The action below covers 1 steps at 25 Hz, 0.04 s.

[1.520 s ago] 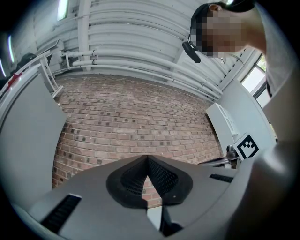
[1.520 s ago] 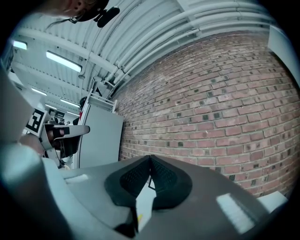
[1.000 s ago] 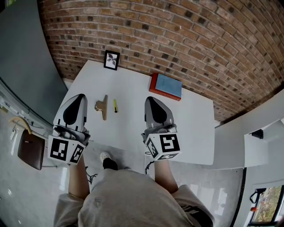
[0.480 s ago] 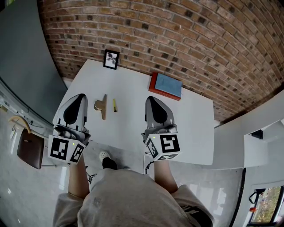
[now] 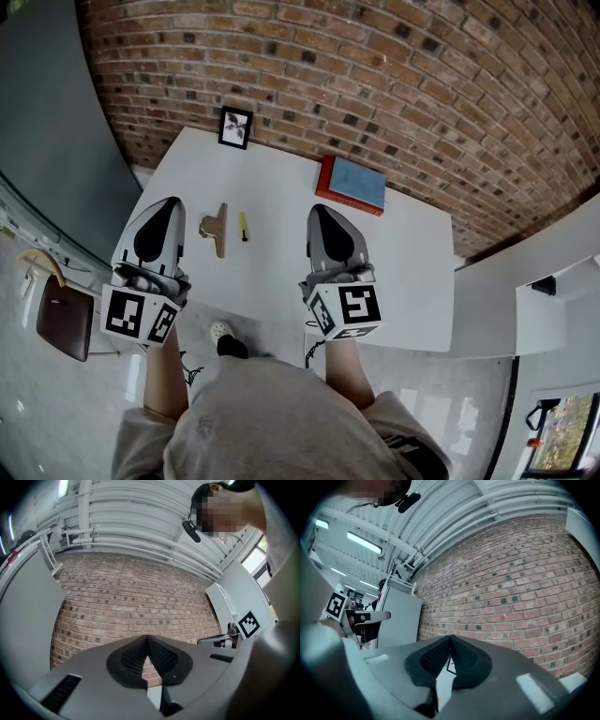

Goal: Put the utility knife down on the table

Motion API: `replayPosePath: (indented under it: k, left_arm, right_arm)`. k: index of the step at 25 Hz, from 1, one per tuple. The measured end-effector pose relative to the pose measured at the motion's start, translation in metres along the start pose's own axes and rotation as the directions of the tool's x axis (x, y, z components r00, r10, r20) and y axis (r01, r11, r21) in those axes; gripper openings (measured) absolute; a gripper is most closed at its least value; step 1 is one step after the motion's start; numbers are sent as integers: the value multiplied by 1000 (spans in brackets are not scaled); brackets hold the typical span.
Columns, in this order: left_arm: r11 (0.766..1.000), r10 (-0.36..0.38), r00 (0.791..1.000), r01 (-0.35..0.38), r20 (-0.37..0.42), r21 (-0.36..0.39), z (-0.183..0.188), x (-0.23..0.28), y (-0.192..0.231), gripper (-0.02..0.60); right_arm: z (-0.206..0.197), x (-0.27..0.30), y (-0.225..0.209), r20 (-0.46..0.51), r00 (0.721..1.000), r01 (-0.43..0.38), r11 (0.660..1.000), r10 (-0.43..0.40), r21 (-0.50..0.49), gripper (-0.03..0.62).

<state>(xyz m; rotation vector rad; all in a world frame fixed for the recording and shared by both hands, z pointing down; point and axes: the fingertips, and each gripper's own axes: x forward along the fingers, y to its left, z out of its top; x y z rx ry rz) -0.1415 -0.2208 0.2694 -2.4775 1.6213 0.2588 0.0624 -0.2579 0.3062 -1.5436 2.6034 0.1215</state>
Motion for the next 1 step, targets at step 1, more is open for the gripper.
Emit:
replayPosePath:
  k: [1]
  left_arm:
    - [1000,-1,1000,1,0,0,0,1,1,5]
  right_arm:
    - [-1,2,0,-1,1000,1,1000,-1,1,11]
